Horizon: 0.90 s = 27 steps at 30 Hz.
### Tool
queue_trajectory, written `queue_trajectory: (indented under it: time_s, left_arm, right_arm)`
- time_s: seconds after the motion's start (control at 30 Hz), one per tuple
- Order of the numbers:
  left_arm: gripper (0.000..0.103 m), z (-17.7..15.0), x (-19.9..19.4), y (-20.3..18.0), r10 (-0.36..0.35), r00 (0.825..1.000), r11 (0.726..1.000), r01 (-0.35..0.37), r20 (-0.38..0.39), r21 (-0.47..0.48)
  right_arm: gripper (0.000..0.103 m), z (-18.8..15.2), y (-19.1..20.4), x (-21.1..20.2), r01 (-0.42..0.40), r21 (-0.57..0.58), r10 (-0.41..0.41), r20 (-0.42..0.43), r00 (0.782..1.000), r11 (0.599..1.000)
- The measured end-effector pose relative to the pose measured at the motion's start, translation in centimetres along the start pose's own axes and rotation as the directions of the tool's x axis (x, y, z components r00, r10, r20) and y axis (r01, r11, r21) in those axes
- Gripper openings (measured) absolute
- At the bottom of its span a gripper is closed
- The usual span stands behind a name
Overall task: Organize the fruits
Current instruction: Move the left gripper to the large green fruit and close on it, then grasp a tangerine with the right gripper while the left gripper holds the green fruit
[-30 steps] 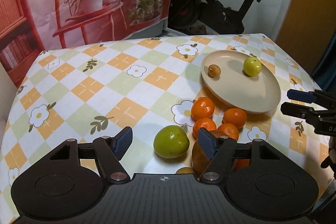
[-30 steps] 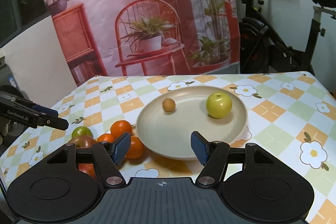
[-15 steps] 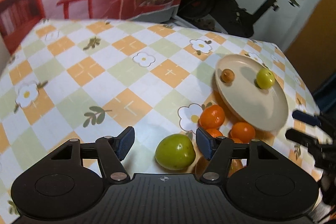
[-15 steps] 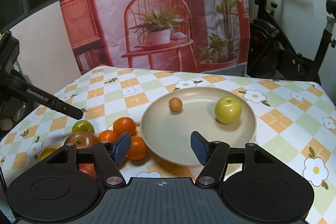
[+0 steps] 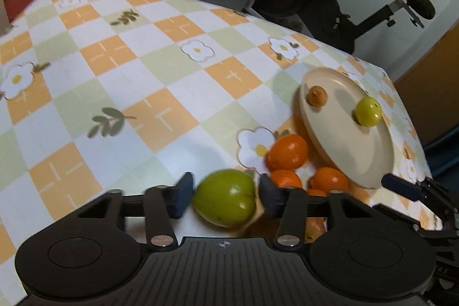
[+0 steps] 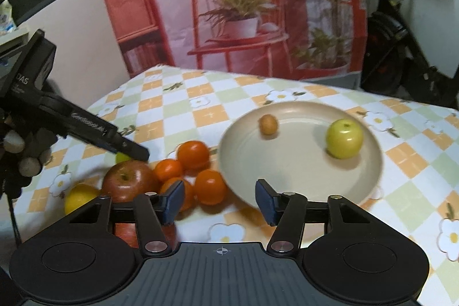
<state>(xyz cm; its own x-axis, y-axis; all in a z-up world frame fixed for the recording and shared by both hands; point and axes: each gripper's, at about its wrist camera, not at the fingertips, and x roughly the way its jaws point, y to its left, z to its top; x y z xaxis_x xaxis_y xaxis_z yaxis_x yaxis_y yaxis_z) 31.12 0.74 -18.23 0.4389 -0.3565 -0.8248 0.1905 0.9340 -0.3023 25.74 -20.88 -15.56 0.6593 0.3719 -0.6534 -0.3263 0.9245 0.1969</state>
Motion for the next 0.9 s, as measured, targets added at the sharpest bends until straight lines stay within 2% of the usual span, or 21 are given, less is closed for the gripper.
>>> queue_trajectory:
  time_s: [0.13, 0.6, 0.9]
  left_arm:
    - [0.049, -0.4, -0.3, 0.8, -0.04, 0.999, 0.999, 0.04, 0.018, -0.02]
    - [0.049, -2.8, -1.7, 2.1, -0.106, 0.99, 0.994, 0.106, 0.09, 0.01]
    - [0.048, -3.9, -2.4, 3.1, -0.129, 0.981, 0.992, 0.128, 0.145, 0.013]
  right_arm:
    - [0.044, 0.1, 0.3, 0.8, -0.024, 0.021, 0.025, -0.039, 0.999, 0.999]
    - [0.043, 0.4, -0.4, 2.9, -0.012, 0.204, 0.039, -0.129, 0.991, 0.979]
    - [0.043, 0.9, -1.6, 3.8, 0.024, 0.359, 0.038, -0.165, 0.986, 0.933]
